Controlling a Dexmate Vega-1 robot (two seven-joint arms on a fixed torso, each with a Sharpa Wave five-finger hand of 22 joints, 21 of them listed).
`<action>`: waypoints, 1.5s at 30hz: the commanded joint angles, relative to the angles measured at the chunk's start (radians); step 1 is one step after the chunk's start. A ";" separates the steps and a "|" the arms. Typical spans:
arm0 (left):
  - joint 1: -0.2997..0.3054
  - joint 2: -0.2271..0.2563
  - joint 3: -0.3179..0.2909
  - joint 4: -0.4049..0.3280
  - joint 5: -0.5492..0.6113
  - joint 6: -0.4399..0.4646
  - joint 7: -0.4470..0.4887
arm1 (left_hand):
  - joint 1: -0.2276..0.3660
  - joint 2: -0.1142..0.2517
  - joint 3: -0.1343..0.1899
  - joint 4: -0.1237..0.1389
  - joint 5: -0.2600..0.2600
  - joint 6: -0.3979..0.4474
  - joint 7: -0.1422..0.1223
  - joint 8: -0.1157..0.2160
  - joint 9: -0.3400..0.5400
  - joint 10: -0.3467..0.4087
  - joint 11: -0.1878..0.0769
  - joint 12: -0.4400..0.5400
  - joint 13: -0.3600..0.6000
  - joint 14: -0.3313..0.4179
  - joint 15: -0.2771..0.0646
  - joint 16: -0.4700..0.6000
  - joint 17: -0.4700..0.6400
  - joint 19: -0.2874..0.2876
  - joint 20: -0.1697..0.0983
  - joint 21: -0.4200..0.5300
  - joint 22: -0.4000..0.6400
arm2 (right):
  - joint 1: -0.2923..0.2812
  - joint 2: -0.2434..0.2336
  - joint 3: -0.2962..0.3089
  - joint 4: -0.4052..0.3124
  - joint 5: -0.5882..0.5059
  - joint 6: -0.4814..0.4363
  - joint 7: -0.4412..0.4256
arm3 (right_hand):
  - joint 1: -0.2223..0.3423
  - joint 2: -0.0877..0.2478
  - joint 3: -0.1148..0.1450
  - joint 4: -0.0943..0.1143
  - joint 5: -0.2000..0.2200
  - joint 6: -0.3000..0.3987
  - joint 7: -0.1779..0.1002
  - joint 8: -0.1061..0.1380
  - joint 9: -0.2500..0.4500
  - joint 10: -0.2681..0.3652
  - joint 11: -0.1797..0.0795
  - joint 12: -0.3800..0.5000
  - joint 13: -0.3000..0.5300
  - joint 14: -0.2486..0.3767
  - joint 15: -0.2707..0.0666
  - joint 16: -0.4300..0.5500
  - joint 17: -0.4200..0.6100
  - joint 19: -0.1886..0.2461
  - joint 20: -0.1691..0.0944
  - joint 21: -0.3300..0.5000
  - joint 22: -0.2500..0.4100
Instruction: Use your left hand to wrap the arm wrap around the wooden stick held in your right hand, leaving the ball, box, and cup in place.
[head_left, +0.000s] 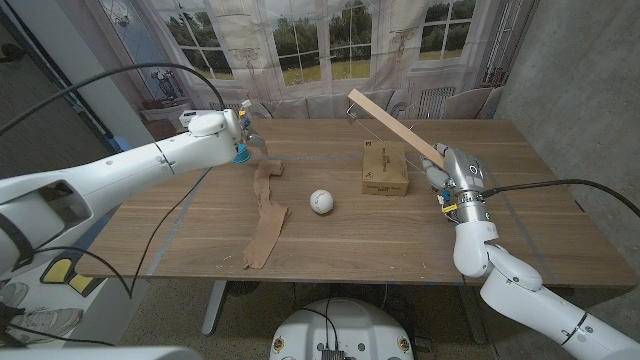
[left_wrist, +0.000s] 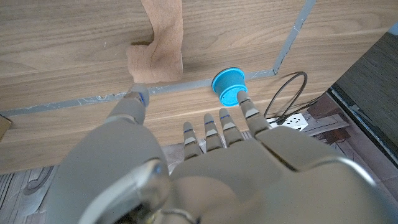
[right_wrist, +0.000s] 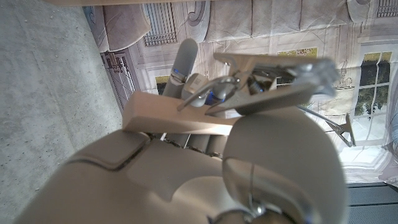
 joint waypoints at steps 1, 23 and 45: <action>-0.159 -0.103 0.199 0.146 0.138 0.016 -0.170 | 0.037 -0.008 -0.012 0.006 0.010 0.021 -0.004 -0.001 0.003 0.024 0.006 0.003 0.003 0.032 -0.009 0.007 0.002 0.048 -0.021 0.017 -0.002 | -0.011 0.008 0.011 0.009 0.001 0.020 -0.010 | -0.122 0.130 0.014 0.004 -0.001 0.103 0.027 0.007 0.000 0.000 0.000 -0.001 -0.002 -0.003 -0.042 0.043 0.005 -0.006 -0.027 0.012 -0.003; -0.177 -0.216 0.267 0.280 0.267 -0.020 -0.231 | 0.066 -0.009 -0.031 0.018 0.016 0.022 -0.003 -0.007 0.004 0.023 0.002 -0.002 0.005 0.031 -0.010 0.001 0.003 0.056 0.002 0.016 -0.005 | -0.022 0.010 0.027 0.019 0.011 0.041 -0.013 | -0.128 0.128 0.020 0.002 -0.003 0.102 0.025 0.018 -0.006 -0.002 -0.001 0.013 0.005 -0.003 -0.042 0.044 0.005 -0.015 -0.029 0.042 -0.023; -0.166 -0.275 0.289 0.377 0.350 -0.066 -0.280 | 0.135 0.012 -0.046 0.018 0.025 0.052 -0.003 -0.004 0.006 0.059 -0.013 0.005 0.009 0.068 -0.023 0.007 0.005 0.089 -0.005 0.024 -0.005 | 0.002 0.016 0.020 0.038 0.012 0.044 -0.001 | -0.135 0.127 0.027 0.000 -0.005 0.100 0.023 0.026 -0.018 -0.006 -0.002 0.025 0.003 -0.002 -0.042 0.045 0.005 -0.025 -0.030 0.074 -0.047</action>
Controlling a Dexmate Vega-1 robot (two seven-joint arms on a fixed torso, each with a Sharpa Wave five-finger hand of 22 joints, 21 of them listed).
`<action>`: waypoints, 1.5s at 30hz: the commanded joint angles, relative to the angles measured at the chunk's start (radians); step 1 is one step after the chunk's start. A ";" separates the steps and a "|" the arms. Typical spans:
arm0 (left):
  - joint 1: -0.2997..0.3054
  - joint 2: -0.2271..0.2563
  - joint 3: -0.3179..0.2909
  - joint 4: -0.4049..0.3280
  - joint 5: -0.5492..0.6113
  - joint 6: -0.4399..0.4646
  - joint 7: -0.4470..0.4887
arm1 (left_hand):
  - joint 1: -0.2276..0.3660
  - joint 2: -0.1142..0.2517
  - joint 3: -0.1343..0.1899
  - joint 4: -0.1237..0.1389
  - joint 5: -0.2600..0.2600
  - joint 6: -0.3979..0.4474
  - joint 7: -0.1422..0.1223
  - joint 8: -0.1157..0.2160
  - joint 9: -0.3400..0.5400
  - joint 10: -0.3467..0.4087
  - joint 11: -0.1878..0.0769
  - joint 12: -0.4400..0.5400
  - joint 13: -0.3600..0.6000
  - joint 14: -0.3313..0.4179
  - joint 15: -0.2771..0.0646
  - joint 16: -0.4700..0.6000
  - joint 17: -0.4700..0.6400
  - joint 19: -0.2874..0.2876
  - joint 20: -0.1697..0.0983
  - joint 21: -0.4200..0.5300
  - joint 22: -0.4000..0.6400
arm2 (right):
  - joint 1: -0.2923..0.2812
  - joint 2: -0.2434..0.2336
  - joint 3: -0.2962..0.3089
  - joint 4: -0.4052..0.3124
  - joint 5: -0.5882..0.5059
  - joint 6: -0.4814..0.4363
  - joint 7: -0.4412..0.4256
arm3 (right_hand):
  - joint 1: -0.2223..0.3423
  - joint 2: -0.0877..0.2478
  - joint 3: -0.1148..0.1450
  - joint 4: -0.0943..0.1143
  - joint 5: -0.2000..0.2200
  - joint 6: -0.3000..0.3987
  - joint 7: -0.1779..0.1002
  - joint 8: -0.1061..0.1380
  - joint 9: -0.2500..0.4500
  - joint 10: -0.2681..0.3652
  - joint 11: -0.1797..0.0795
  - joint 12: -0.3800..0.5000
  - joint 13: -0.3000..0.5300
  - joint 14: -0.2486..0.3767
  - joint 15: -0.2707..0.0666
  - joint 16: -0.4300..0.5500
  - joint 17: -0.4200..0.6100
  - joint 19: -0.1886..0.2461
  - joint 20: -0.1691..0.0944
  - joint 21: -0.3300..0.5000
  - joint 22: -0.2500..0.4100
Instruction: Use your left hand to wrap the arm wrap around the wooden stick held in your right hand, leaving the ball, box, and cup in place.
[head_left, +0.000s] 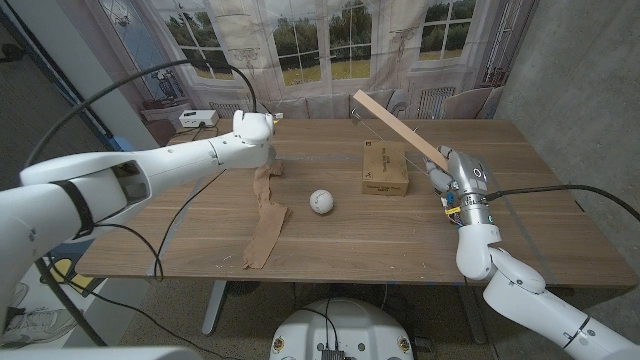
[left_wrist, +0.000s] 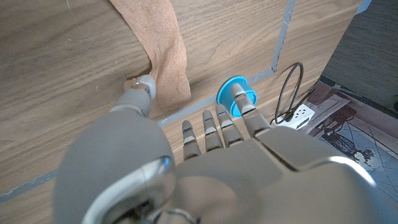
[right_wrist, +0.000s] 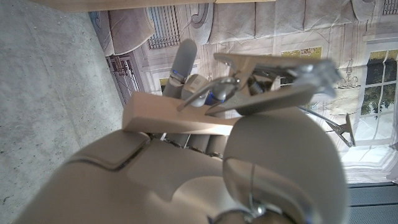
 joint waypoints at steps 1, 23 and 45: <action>0.024 -0.026 -0.014 0.046 0.030 -0.030 0.000 | 0.021 0.001 -0.008 0.001 0.006 0.013 -0.004 0.004 0.002 0.012 -0.004 0.005 0.003 0.014 -0.002 0.007 0.002 0.015 -0.005 0.008 0.002 | 0.018 0.004 -0.007 0.012 0.003 0.004 0.013 | -0.131 0.131 0.015 0.004 -0.005 0.099 0.022 0.005 -0.005 -0.003 0.000 0.007 0.006 0.000 -0.044 0.010 0.084 -0.008 -0.033 0.010 -0.002; 0.074 -0.095 -0.062 0.166 0.030 -0.132 0.097 | 0.059 0.021 -0.045 0.014 0.002 0.041 -0.004 0.006 0.004 0.029 -0.017 0.005 0.009 0.029 -0.013 0.006 0.004 0.025 -0.013 0.005 0.000 | 0.057 0.010 -0.028 0.037 0.010 -0.013 0.036 | -0.137 0.130 0.020 0.002 -0.006 0.097 0.022 0.015 -0.012 -0.002 -0.001 0.010 0.000 0.001 -0.044 0.010 0.084 -0.014 -0.035 0.039 -0.024; 0.101 -0.136 -0.015 0.236 0.159 -0.153 0.171 | 0.265 0.147 -0.076 -0.013 -0.059 0.290 0.043 0.064 0.013 0.312 -0.089 0.099 0.048 0.358 -0.158 0.162 0.064 0.227 -0.101 0.124 0.042 | 0.088 0.017 -0.055 0.044 -0.001 -0.038 0.037 | -0.143 0.129 0.026 0.000 -0.007 0.094 0.023 0.026 -0.020 -0.002 -0.002 0.015 -0.002 0.002 -0.044 0.010 0.084 -0.025 -0.036 0.071 -0.052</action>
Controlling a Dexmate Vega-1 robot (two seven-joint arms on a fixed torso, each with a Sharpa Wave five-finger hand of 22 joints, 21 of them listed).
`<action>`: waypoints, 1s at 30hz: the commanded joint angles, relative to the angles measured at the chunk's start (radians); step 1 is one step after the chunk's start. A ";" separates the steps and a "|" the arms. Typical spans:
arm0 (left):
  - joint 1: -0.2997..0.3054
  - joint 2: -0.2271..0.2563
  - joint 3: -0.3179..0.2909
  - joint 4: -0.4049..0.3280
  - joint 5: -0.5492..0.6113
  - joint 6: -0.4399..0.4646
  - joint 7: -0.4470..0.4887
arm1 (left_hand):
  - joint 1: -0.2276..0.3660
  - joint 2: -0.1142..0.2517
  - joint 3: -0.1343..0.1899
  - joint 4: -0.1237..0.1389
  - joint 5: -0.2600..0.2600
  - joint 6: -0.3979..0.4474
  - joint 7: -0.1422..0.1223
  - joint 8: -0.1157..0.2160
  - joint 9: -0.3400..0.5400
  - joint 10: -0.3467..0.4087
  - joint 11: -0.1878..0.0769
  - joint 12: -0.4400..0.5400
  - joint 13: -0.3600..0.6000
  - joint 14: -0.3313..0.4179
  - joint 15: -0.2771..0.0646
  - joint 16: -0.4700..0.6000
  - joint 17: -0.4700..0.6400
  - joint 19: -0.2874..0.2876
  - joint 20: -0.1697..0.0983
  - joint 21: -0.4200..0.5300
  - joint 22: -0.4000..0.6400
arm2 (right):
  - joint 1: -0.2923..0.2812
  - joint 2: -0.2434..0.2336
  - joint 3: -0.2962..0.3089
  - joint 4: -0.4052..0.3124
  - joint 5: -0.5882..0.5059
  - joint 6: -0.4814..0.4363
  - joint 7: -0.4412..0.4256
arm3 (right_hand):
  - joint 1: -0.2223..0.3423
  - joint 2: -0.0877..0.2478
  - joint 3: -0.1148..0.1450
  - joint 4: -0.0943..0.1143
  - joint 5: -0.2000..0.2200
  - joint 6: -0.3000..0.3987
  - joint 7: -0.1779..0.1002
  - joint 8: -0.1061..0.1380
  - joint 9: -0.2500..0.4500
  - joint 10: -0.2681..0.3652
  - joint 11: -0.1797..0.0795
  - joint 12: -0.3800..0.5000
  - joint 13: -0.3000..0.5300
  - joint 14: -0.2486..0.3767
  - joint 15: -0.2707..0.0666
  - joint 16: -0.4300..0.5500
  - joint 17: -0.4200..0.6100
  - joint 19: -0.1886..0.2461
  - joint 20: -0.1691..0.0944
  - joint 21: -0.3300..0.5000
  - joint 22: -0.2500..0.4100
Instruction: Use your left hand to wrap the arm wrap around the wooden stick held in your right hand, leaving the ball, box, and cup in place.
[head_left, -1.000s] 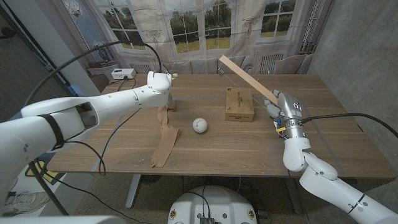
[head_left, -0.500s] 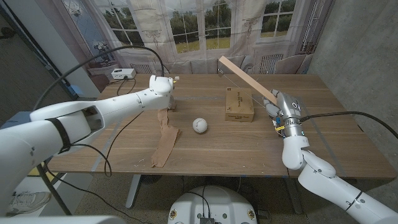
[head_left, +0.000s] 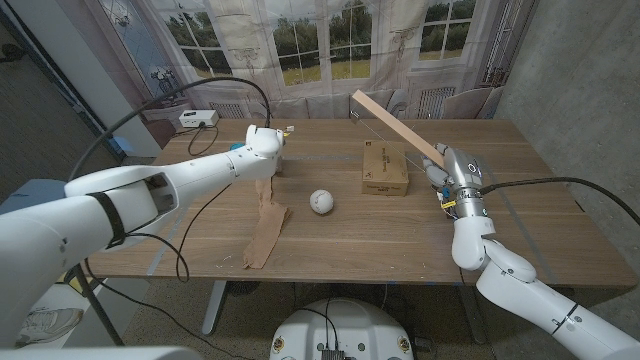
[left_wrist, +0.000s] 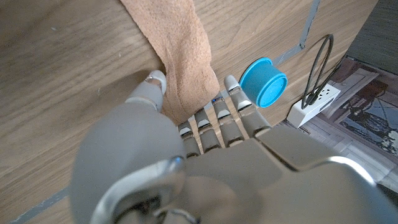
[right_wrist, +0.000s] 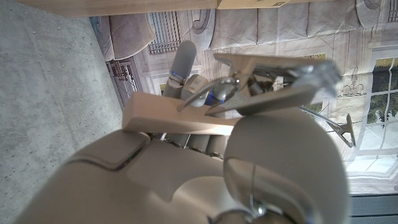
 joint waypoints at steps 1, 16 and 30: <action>0.030 -0.011 0.035 0.022 0.092 0.011 0.049 | 0.114 0.041 -0.005 -0.017 -0.024 0.083 0.012 0.027 0.005 0.108 -0.019 0.052 0.037 0.144 -0.163 0.105 0.063 0.109 -0.046 0.091 0.039 | 0.017 0.005 -0.016 0.002 -0.009 -0.016 0.004 | -0.134 0.138 0.012 -0.001 0.000 0.091 0.018 0.008 -0.002 -0.005 -0.002 0.008 0.003 0.002 -0.044 0.010 0.084 -0.007 -0.042 0.010 -0.003; 0.114 0.016 -0.067 -0.006 0.079 0.014 0.171 | 0.537 0.020 -0.048 -0.010 -0.011 0.570 0.210 0.214 0.105 0.290 0.064 0.280 0.274 0.369 -0.149 0.320 0.424 0.247 -0.240 0.511 0.154 | 0.011 0.006 -0.025 -0.018 -0.023 -0.042 -0.003 | -0.138 0.137 0.016 -0.002 -0.001 0.087 0.023 0.015 -0.008 -0.005 -0.002 0.008 -0.002 0.001 -0.044 0.010 0.084 -0.014 -0.043 0.032 -0.022; 0.234 0.091 -0.230 -0.155 0.042 -0.047 0.464 | 0.529 0.018 -0.030 -0.004 -0.017 0.582 0.224 0.226 0.137 0.326 0.074 0.304 0.307 0.423 -0.135 0.295 0.406 0.281 -0.234 0.544 0.123 | 0.004 0.015 -0.028 -0.026 -0.032 -0.041 -0.023 | -0.142 0.137 0.021 -0.004 -0.002 0.084 0.021 0.022 -0.015 -0.006 -0.004 0.011 0.002 0.001 -0.044 0.010 0.084 -0.021 -0.044 0.054 -0.039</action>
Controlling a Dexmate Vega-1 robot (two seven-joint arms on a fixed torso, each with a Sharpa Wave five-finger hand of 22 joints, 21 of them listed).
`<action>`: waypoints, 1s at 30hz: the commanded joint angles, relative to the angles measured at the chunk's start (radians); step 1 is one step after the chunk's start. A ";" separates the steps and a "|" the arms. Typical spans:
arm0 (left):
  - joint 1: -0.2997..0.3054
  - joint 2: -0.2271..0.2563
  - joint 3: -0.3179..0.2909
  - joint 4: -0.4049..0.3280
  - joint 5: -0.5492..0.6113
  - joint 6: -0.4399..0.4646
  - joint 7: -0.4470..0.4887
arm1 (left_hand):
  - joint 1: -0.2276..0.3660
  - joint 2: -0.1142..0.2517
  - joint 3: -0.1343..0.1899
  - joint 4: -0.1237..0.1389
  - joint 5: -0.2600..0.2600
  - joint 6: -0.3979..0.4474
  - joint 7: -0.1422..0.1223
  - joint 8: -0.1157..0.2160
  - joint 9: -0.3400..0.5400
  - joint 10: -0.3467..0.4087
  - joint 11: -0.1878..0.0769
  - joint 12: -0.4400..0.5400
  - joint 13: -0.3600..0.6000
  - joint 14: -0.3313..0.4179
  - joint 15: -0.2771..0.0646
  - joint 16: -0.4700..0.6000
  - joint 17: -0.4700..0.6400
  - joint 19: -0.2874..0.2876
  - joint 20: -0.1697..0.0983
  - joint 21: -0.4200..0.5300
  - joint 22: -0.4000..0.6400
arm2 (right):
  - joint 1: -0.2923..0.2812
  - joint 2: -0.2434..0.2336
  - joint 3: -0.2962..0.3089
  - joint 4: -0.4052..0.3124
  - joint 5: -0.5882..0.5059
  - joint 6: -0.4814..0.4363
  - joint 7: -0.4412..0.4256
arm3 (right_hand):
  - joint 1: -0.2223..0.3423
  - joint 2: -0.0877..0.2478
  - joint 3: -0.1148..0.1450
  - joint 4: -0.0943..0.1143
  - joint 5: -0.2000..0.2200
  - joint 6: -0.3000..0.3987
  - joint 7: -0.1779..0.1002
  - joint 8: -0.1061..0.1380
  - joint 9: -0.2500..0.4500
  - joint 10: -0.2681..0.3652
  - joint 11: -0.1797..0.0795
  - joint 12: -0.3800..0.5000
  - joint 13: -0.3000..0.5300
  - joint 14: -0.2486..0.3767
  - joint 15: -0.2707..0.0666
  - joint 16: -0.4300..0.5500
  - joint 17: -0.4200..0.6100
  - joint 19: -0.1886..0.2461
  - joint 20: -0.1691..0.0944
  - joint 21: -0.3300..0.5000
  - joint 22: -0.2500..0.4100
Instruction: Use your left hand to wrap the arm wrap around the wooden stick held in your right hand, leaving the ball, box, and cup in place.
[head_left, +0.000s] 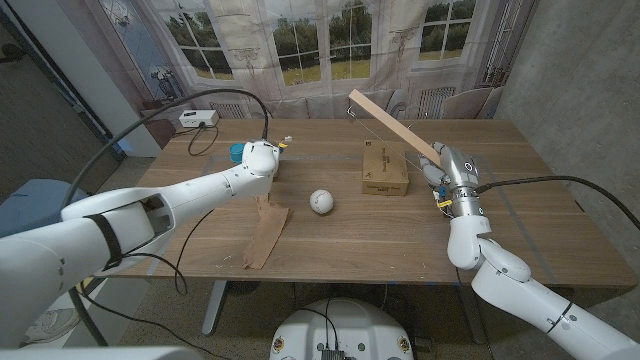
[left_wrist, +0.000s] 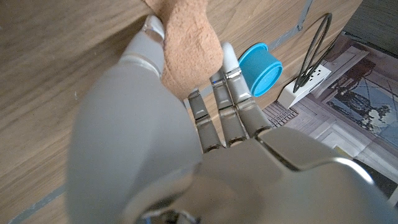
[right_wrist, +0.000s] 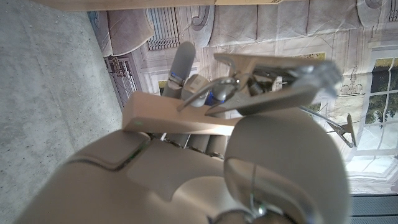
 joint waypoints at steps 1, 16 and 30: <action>0.134 0.075 -0.170 -0.146 -0.006 -0.049 0.251 | 0.212 0.225 0.031 0.019 -0.001 0.149 0.146 0.011 0.017 0.009 0.002 0.011 0.012 0.158 -0.237 -0.003 0.137 0.044 -0.171 0.012 -0.006 | -0.005 0.008 -0.004 -0.008 -0.012 -0.005 -0.024 | -0.137 0.142 0.009 0.000 -0.002 0.083 0.021 0.006 -0.002 -0.001 0.000 0.000 -0.002 0.001 -0.044 0.010 0.084 -0.005 -0.049 0.010 -0.004; 0.251 0.131 -0.314 -0.310 0.042 -0.135 0.525 | 0.209 0.227 0.043 0.021 -0.009 0.153 0.142 0.015 0.033 0.006 -0.003 0.011 0.038 0.160 -0.234 -0.012 0.146 0.044 -0.166 0.021 -0.038 | 0.030 0.027 -0.041 0.030 -0.023 0.005 -0.015 | -0.137 0.142 0.016 -0.004 -0.003 0.085 0.024 0.016 -0.007 0.002 0.005 0.007 0.003 0.003 -0.044 0.010 0.084 -0.008 -0.051 0.031 -0.017; 0.309 0.115 -0.431 -0.373 0.069 -0.208 0.728 | 0.203 0.227 0.051 0.023 -0.012 0.152 0.138 0.012 0.039 0.010 -0.006 0.011 0.059 0.159 -0.239 -0.019 0.157 0.044 -0.167 0.031 -0.068 | 0.048 0.037 -0.058 0.046 -0.028 0.018 -0.020 | -0.139 0.140 0.020 -0.005 -0.004 0.082 0.025 0.023 -0.010 0.000 0.005 0.006 0.000 0.004 -0.044 0.010 0.084 -0.015 -0.052 0.046 -0.025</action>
